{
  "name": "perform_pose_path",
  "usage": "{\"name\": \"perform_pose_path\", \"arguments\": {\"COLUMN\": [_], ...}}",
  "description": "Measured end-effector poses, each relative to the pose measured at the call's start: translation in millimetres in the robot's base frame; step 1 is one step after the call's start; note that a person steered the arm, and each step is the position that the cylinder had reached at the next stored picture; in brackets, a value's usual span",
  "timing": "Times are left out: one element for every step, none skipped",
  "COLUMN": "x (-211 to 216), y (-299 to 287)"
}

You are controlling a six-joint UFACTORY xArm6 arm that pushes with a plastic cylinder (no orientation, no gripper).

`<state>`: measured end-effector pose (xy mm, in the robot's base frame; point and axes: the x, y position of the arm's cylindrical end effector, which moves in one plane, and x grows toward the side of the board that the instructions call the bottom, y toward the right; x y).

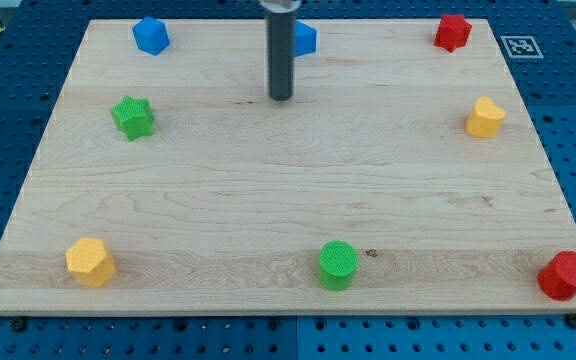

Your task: Place your hand to the bottom of the blue cube

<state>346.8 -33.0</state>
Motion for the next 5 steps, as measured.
{"name": "perform_pose_path", "arguments": {"x": [-4.4, -10.7, -13.7, -13.7, -13.8], "y": [-46.5, -87.5, -101.1, -107.0, -142.3]}}
